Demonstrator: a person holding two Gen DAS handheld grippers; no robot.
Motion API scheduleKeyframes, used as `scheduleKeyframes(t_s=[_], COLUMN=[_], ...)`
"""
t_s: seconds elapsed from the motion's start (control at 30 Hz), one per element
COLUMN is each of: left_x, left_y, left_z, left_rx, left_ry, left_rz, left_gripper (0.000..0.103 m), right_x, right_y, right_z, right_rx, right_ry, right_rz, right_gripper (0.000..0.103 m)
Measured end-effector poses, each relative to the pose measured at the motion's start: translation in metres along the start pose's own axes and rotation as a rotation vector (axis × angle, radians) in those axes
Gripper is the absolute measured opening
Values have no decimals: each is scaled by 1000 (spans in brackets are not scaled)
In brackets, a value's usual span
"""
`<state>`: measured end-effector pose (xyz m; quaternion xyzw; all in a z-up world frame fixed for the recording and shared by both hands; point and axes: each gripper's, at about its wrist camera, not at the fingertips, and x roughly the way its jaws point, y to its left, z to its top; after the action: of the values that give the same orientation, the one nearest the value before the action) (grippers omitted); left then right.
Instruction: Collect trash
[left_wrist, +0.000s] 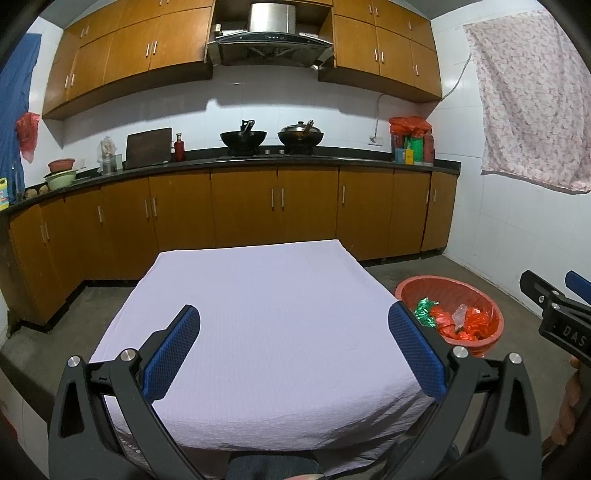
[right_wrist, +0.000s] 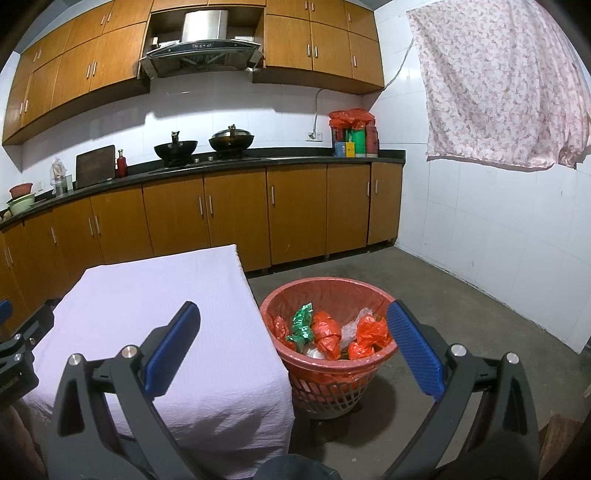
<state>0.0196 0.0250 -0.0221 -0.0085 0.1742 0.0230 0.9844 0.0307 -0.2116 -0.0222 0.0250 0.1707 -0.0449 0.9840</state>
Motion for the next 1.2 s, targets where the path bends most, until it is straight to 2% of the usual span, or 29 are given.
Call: scheduleKeyframes(t_s=[1.2], left_x=[-5], left_y=[-3], left_z=[3], left_rx=[4], left_ry=[2], left_rz=[-8], left_gripper=[101], right_x=[-6], right_y=[-3], right_z=[1], right_rx=[18], right_ry=[4], right_rz=[-5], right_gripper=[99])
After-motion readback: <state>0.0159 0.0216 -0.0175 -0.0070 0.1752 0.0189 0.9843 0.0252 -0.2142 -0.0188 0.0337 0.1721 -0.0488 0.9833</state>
